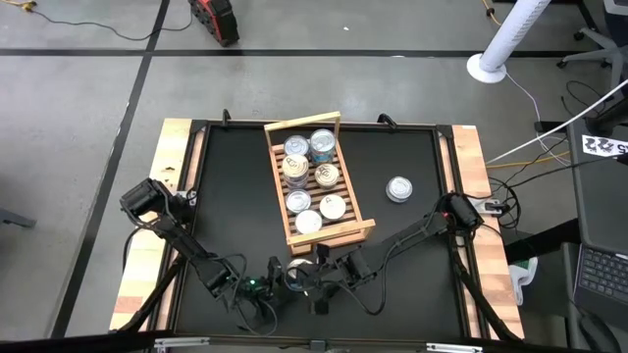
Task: Stack canned seafood by type on shelf
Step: Stack the blue-pink tuna can on top of the other blue-pink tuna can on the shelf
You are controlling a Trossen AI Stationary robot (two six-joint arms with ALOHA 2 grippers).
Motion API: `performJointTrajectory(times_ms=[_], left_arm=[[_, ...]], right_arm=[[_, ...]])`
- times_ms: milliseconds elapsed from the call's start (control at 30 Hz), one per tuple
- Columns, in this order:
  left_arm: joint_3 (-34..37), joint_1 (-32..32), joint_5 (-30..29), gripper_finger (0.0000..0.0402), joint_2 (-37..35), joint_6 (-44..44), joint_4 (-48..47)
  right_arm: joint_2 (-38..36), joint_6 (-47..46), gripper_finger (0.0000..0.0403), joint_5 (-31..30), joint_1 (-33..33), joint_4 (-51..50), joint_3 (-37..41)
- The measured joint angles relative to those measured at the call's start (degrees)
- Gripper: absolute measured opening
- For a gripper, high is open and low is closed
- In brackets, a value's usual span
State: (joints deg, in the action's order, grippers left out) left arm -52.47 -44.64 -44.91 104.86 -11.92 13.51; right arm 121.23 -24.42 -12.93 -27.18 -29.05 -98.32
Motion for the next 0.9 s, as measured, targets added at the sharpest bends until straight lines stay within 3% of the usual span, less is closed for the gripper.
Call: performJointTrajectory(times_ms=[367, 700, 900], left_arm=[[0.0, -0.04, -0.05, 0.0219, -0.04, -0.36, -4.15], [0.07, 0.02, -0.32, 0.0219, -0.02, 5.02, -4.05], [0.07, -0.07, -0.32, 0.0219, -0.02, 5.6, -4.0]], right_arm=[[0.0, 0.03, 0.0, -0.02, -0.02, 2.31, 0.0], [-0.22, 0.25, 0.0, 0.07, -0.06, 1.73, -0.11], [-0.17, 4.23, 0.0, 6.52, -0.16, 0.43, -0.09]])
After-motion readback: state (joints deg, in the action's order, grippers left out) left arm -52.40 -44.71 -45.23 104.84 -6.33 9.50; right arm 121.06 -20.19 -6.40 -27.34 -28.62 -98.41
